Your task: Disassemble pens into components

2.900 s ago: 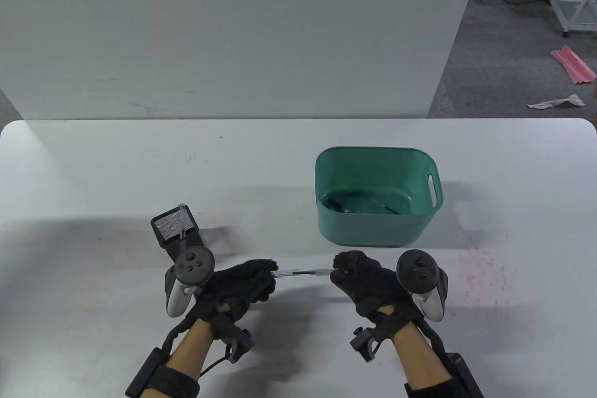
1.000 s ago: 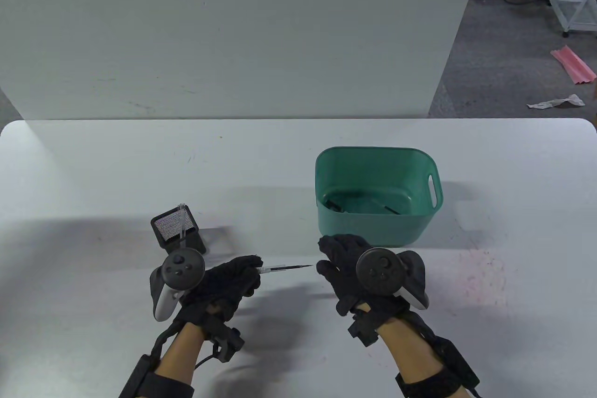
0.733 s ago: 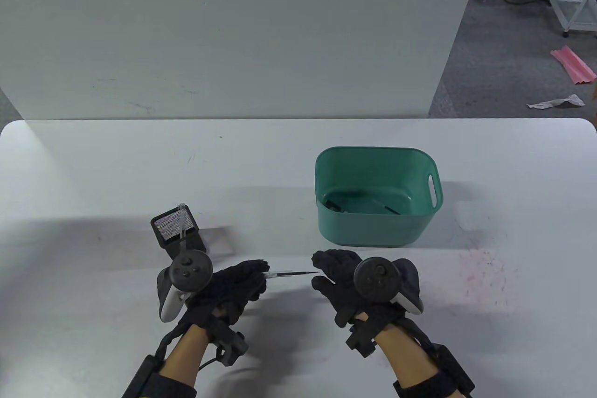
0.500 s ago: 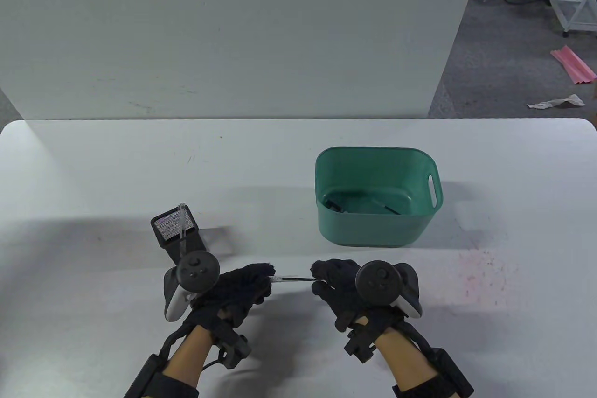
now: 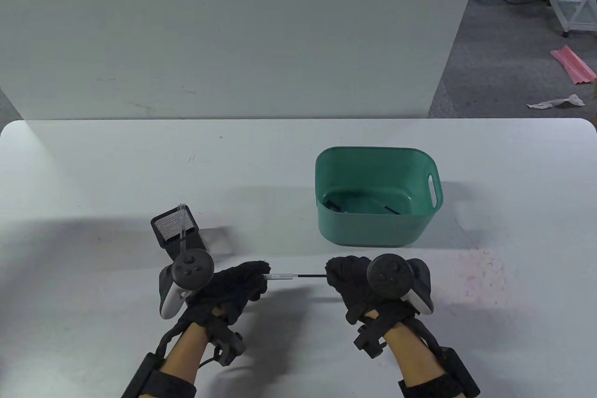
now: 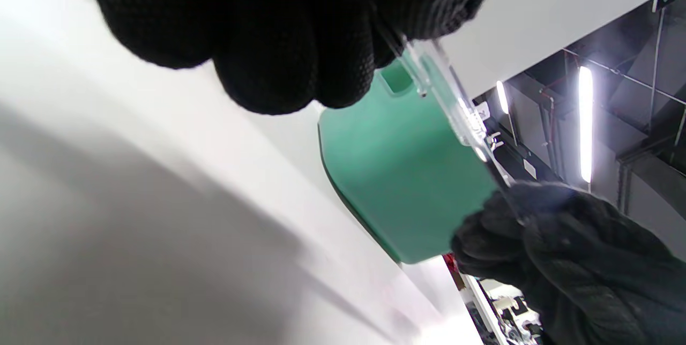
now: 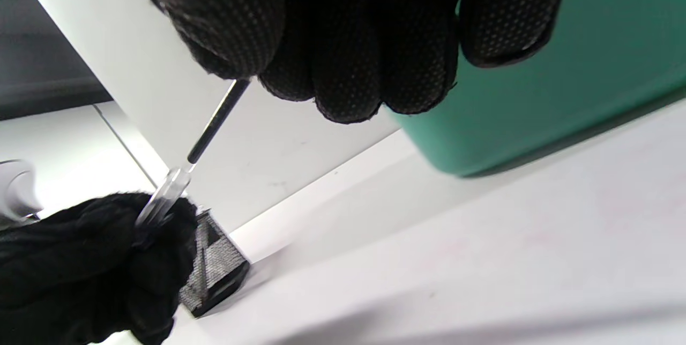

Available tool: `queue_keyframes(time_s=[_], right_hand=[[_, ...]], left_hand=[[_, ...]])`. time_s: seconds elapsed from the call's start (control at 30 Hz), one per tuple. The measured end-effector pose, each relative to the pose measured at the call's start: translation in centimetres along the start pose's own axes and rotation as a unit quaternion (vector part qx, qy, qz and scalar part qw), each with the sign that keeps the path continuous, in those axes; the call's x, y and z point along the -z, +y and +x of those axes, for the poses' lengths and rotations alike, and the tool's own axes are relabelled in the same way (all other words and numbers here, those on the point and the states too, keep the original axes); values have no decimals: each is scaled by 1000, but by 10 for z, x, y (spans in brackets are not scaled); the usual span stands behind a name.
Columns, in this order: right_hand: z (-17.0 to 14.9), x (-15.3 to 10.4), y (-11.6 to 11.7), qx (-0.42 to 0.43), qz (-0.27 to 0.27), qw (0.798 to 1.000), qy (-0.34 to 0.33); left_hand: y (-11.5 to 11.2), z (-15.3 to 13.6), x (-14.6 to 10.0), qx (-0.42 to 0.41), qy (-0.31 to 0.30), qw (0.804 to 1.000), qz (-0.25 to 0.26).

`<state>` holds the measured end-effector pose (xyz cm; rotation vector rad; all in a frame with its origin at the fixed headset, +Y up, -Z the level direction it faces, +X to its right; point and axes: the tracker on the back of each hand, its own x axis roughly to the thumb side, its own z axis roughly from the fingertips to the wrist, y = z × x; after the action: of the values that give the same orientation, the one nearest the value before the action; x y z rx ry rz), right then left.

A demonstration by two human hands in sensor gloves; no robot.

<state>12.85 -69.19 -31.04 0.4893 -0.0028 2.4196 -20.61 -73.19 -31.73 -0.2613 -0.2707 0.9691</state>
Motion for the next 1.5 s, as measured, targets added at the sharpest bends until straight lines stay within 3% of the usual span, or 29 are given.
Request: queue_keyframes(time_s=[0.13,0.23,0.4,0.6,0.9,1.07,1.3,1.5], right_hand=[[-3,1,-25,-14,-43,999,16],[-3,3,-45,-12,-111,993,40],[2,22,-75,-76,-199,971,109],[-3,58,-89,-130,-187,951,209],[-17,98,-77,-166,-132,925,315],[-18,102,-71,-162,-119,930,309],[-10,84,-74,-166,-121,949,238],[12,50,-73,-149,-120,974,118]], left_hand=[[11,-7,-3,-4,13,1000,23],[14,-8,-4,2,20,999,31],[12,-6,-3,14,21,999,37],[8,-3,-2,42,14,999,28],[9,-1,-3,59,15,997,38],[9,0,-2,55,15,998,31],[8,2,-2,75,13,996,44],[7,6,-6,76,4,994,80]])
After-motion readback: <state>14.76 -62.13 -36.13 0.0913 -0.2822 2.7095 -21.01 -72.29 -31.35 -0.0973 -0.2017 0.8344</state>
